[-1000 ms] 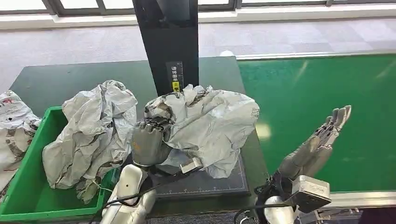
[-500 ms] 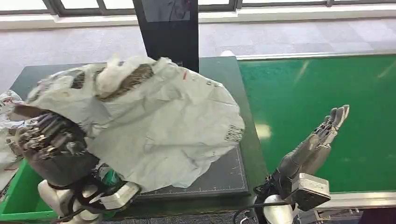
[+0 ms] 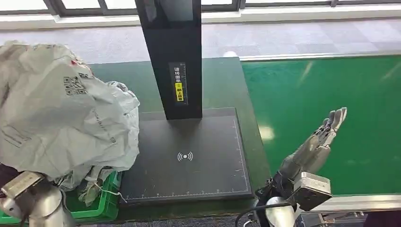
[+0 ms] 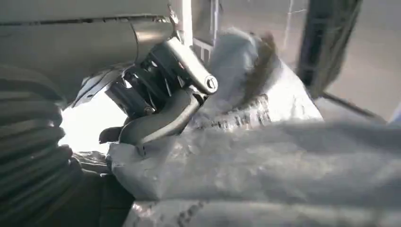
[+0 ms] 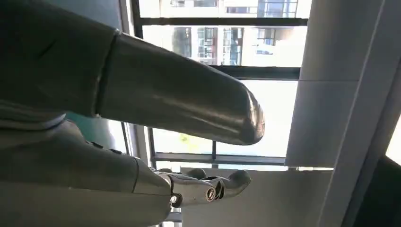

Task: Moved the parcel from conveyor to table for the left to box.

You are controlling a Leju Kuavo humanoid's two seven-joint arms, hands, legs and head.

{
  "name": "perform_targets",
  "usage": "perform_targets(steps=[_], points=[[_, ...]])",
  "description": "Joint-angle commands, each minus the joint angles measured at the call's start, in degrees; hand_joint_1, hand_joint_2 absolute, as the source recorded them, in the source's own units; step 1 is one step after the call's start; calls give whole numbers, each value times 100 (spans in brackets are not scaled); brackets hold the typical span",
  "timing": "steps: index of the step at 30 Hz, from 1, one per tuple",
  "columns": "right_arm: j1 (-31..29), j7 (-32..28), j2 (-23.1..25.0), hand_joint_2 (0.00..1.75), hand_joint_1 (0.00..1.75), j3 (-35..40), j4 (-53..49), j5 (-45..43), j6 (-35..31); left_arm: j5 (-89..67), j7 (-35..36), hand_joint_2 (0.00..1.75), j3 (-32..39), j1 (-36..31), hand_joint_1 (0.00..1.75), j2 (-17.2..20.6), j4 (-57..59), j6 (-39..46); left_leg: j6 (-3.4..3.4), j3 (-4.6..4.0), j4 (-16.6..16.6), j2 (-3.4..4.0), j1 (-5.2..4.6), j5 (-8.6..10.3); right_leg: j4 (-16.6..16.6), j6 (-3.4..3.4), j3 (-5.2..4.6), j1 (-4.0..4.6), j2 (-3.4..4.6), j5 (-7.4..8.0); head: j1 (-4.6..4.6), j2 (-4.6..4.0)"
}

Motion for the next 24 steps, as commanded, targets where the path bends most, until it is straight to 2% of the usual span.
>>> perform_targets(steps=[1, 4, 8, 10, 21, 24], points=[[-305, 9, -140, 0, 0, 67, 673, 53, 112, -962, -116, 175, 2474, -1165, 175, -310, 2183, -11, 1, 21, -16, 15, -4, 6, -10, -4, 14, -1, 4, 6, -2, 0], [-174, 9, -105, 0, 0, -36, 578, 177, 161, -1577, -13, 175, 2981, -1471, 175, -310, 2901, -11, 1, 21, -20, 8, -2, 10, -17, -5, 20, 2, -7, 8, -2, 0], [-36, 9, -86, 0, 0, -68, 489, 239, 232, -2135, 450, 175, 3187, -1590, 175, -310, 3126, -11, 1, 21, -19, -3, -2, 10, -16, -5, 21, 3, -18, 3, -2, 0], [-35, 9, -57, 0, 0, -94, 508, 272, 286, -2256, 644, 175, 3217, -1556, 175, -310, 3127, -11, 2, 17, -14, -2, -1, 7, -12, -5, 18, 3, -15, 3, -2, 0], [-35, 9, -57, 0, 0, -94, 508, 272, 286, -2256, 644, 175, 3217, -1556, 175, -310, 3127, -11, 0, 7, -5, 2, 1, 3, -7, -4, 7, 4, -8, 3, -2, 0], [-48, 9, -26, 0, 0, -133, 559, 294, 352, -2520, 1041, 175, 3198, -1461, 175, -310, 3064, -11, 0, 8, -7, 4, 1, 4, -8, -5, 7, 5, -7, 4, -2, 0]])
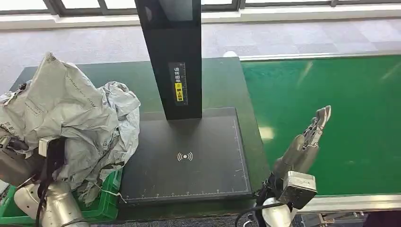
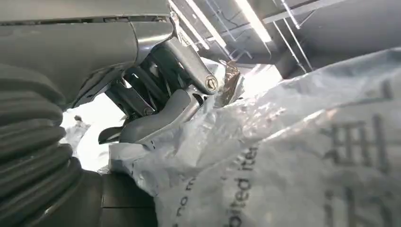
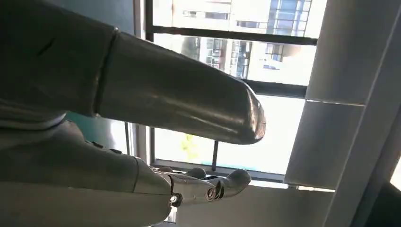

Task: Moved the parcel from conveyor to table for the left to box.

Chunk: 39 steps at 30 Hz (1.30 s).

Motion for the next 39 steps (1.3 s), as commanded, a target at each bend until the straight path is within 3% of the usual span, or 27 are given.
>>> perform_targets(steps=[1, 3, 4, 6, 7, 12, 19, 23, 25, 28, 30, 32, 34, 35, 36, 39], points=[[-100, 11, -7, 0, 0, -155, 362, 17, 97, -346, 554, 175, 360, -135, 175, -59, 350, -11, 4, 11, -10, 7, 1, 4, -10, -4, 12, 3, -10, 4, 0, 0], [-93, 11, 15, 0, 0, -181, 392, 64, 140, -528, 783, 175, 481, -118, 168, -59, 425, -11, 3, 11, -9, 8, 1, 3, -8, -3, 12, 3, -7, 3, 0, 0], [-90, 11, 24, 0, 0, -189, 403, 81, 146, -578, 795, 175, 520, -121, 0, -59, 438, -11, 4, 16, -12, 12, 1, 3, -12, -4, 15, 4, -4, 4, 0, 0], [-101, 11, 41, 0, 0, -190, 424, 93, 186, -333, 412, 175, 788, -184, 0, -59, 365, -11, 3, 18, -13, 15, -1, 1, -11, -3, 15, 2, 0, 3, 0, 0], [-101, 11, 41, 0, 0, -190, 424, 93, 186, -333, 412, 0, 788, -184, 0, -59, 365, -11, 4, 21, -15, 22, 1, 0, -13, -4, 17, 3, 5, 5, 0, 0], [-72, 11, 100, 0, 0, -261, 510, 194, 213, 66, -101, 0, 906, -278, 0, -59, 478, -11, 3, 26, -17, 17, 1, 1, -14, -5, 21, 3, -2, 4, 0, 0], [-13, 11, 132, 0, 0, -316, 550, 235, 242, 284, -301, 0, 843, -247, 0, -59, 436, -11, 2, 28, -19, 14, 0, 4, -14, -7, 20, 3, -5, 4, 0, 0], [57, 11, 161, 0, 0, -427, 492, 267, 293, 97, 259, 0, 231, 17, 0, -59, 112, -11, 2, 26, -14, 7, 1, 2, -9, -7, 21, 3, -10, 1, 0, 0], [86, 11, 175, 0, 0, -499, 478, 285, 320, 131, 760, 0, -417, 398, 0, -59, -303, -11, 2, 26, -12, 9, 3, 0, -9, -7, 21, 5, -7, 0, 0, 0], [86, 11, 175, 0, 0, -499, 478, 285, 320, 131, 760, 0, -417, 398, 0, -59, -303, -11, 4, 24, -10, 16, 4, -2, -9, -6, 18, 7, -4, 0, 0, 0], [98, 11, 186, 0, 0, -532, 460, 298, 338, 73, 1250, 0, -900, 669, 0, -59, -610, -11, 0, 20, -6, 11, 1, -2, -2, -5, 11, 3, 0, -3, 0, 0], [90, 11, 146, 0, 0, -501, 467, 288, 307, 60, 1263, 0, -1041, 703, 0, -59, -426, -11, 3, 21, -9, 4, 3, -2, -8, -6, 20, 6, -13, -5, 0, 0], [144, 11, 187, 0, 0, -632, 413, 312, 384, -680, 2382, 0, -1967, 1070, 0, -59, -763, -11, 1, 18, -7, 5, 1, -2, -5, -5, 15, 3, -5, -3, 0, 0], [132, 11, 201, 0, 0, -664, 413, 322, 402, -651, 2285, 0, -1925, 1104, 0, -49, -614, -11, 5, 22, -11, 7, 3, -1, -12, -5, 23, 6, -12, -3, 0, 0], [144, 11, 211, 0, 0, -698, 395, 340, 479, -1177, 2971, 0, -2348, 1185, 0, -59, -841, -11, 1, 13, -4, 1, 3, -2, -3, -5, 12, 4, -9, -4, 0, 0], [113, 11, 239, 0, 0, -775, 471, 338, 576, -1336, 3085, 0, -2514, 1261, 0, -59, -731, -11, 2, 4, -2, -7, 7, 0, -9, -6, 11, 11, -21, -3, 0, 0]])
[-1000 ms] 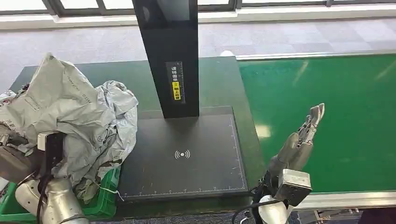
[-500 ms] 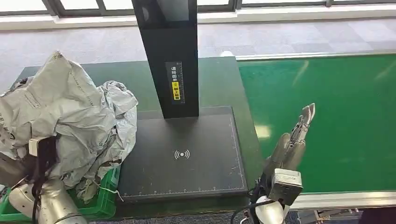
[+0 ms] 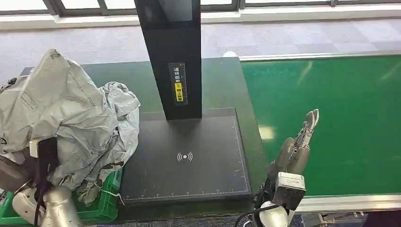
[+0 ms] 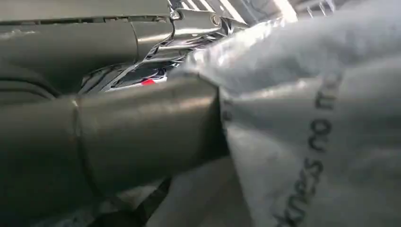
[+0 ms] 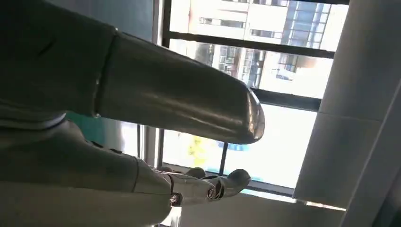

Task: Moved the parcel from conveyor to table for the left to box.

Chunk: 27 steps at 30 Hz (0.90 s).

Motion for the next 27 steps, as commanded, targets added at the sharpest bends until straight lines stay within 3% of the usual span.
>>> perform_targets(steps=[1, 8, 9, 26, 27], points=[[-60, 9, 152, 0, 0, -638, 266, 55, 282, -1058, 1413, 0, -1875, 759, 0, -35, -298, -11, 8, 7, -10, -7, 1, 5, -15, -1, 16, 5, -27, 2, 0, 0], [-56, 9, 184, 0, 0, -743, 333, 104, 436, -1008, 1367, 0, -2025, 964, 0, -35, -266, -11, 7, 13, -12, 5, 0, -2, -14, 0, 20, 1, -11, 3, 2, 0], [-64, 9, 188, 0, 0, -753, 344, 110, 456, -1021, 1374, 175, -2024, 971, 0, -35, -294, -11, 7, 15, -13, 2, -4, -3, -11, 0, 22, -3, -13, 0, 2, 0], [-310, 9, 371, 0, 0, -1079, 782, 338, 851, -1178, 1511, 175, -1622, 1183, 0, -35, -1436, -11, 9, 14, -14, 36, 0, -8, -15, 0, 16, 5, 13, 3, 2, 0], [-303, 9, 379, 0, 0, -1100, 777, 348, 876, -1189, 1541, 175, -1562, 1177, 0, -35, -1378, -11, 6, 0, -7, 8, -2, -4, -6, 2, 10, 1, -2, 0, 2, 0]])
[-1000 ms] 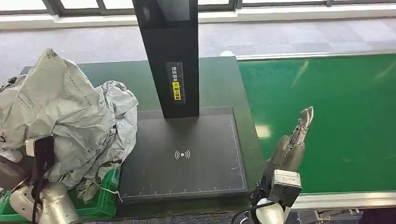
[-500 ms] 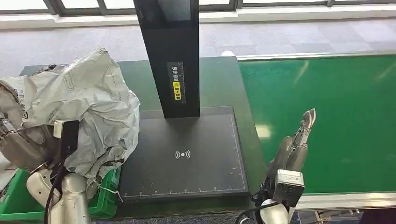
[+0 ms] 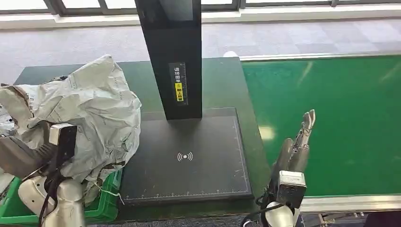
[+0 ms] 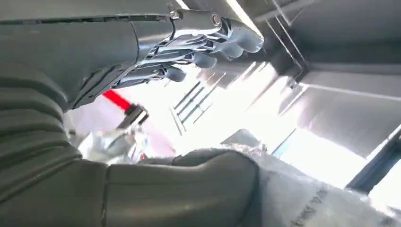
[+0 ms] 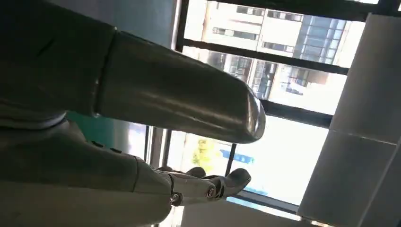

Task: Moved the parcel from conveyor to table for the left to box.

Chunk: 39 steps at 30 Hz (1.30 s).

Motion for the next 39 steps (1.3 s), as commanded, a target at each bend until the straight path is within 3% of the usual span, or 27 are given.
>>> perform_targets(steps=[1, 21, 28, 32, 33, 39], points=[[-347, 9, 309, 0, 0, -563, 638, 104, 154, -127, 182, 175, 174, 544, 0, -214, -431, -13, 6, 23, -13, 40, -2, -5, -13, -2, 12, 1, 22, 5, 0, 0], [-373, 9, 353, 0, 0, -657, 679, 173, 245, 94, 68, 175, 301, 554, 0, -214, -640, -13, 3, 10, -5, 23, -2, -3, -5, -1, 4, 0, 10, 3, 0, 0], [-350, 85, 428, 0, 0, -795, 668, 403, 430, -120, 449, 175, 92, 777, 0, -214, -987, -13, 4, 14, -7, 32, -2, -5, -7, -2, 6, 1, 17, 3, 0, 0], [-384, 9, 471, 0, 0, -905, 774, 414, 448, -385, 686, 175, -21, 829, 0, -214, -762, -13, 4, 13, -8, 16, -5, -1, -6, 0, 7, -3, 5, 1, 0, 0], [-382, 38, 466, 0, 0, -942, 813, 508, 529, -204, 478, 175, 160, 830, 0, -214, -614, -13, 5, 17, -12, 24, -5, -1, -10, -1, 10, -2, 7, 3, -2, 0], [-362, 90, 434, 0, 0, -893, 882, 556, 410, -550, 958, 175, -272, 913, 0, -214, -324, -13, 5, 16, -12, 22, -5, -1, -9, -1, 9, -4, 8, 3, 0, 0]])
